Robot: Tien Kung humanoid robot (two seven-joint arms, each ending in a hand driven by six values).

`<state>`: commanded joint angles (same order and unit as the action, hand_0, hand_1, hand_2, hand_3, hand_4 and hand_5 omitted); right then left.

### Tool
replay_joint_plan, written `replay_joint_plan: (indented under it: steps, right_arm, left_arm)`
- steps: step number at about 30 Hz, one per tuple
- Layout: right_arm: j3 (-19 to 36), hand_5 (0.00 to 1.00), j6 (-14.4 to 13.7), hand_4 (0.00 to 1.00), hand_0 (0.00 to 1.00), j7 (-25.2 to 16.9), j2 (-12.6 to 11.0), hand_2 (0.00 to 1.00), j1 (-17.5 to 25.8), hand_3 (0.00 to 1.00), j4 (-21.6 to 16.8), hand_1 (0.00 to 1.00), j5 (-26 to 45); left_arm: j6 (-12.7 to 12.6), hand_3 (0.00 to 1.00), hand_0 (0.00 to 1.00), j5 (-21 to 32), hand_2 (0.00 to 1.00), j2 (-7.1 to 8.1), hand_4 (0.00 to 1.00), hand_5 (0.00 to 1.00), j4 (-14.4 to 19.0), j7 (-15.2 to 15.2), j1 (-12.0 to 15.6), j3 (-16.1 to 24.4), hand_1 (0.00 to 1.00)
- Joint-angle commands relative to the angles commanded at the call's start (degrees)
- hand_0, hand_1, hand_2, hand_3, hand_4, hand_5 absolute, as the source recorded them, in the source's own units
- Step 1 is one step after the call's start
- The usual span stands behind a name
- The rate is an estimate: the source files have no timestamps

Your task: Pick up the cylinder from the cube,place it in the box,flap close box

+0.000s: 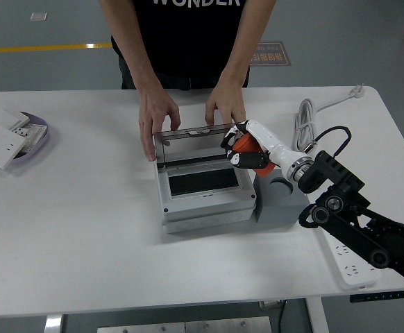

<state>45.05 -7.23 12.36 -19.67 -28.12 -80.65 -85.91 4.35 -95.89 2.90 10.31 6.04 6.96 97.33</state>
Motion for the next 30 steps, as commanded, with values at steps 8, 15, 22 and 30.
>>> replay_joint_plan:
  steps: [8,15,22,30]
  right_arm:
    - [0.9,0.002,0.3,0.002,0.057,-0.7,-0.8,0.258,0.7,0.209,0.4,0.176,1.4]
    - [-0.4,0.002,1.6,0.002,0.056,-1.1,-0.8,0.257,0.2,0.208,-0.3,0.175,2.9]
    - [-2.5,0.002,2.2,0.002,0.054,-1.8,-0.9,0.254,-1.0,0.207,-1.1,0.173,6.1]
    - [-6.3,0.002,2.0,0.002,0.061,-2.8,-1.4,0.253,-4.2,0.206,-0.5,0.173,11.3]
  left_arm:
    - [0.0,0.669,0.608,-0.4,0.613,-0.03,0.696,0.124,0.0,0.1,0.0,0.4,0.648]
    - [0.0,0.669,0.608,-0.7,0.613,0.05,0.698,0.127,0.0,0.3,0.1,0.7,0.647]
    - [-0.1,0.669,0.608,-0.9,0.614,0.25,0.699,0.126,0.0,0.7,0.0,0.8,0.648]
    - [-0.2,0.670,0.607,-0.7,0.614,0.75,0.697,0.123,0.0,1.2,-0.2,0.6,0.648]
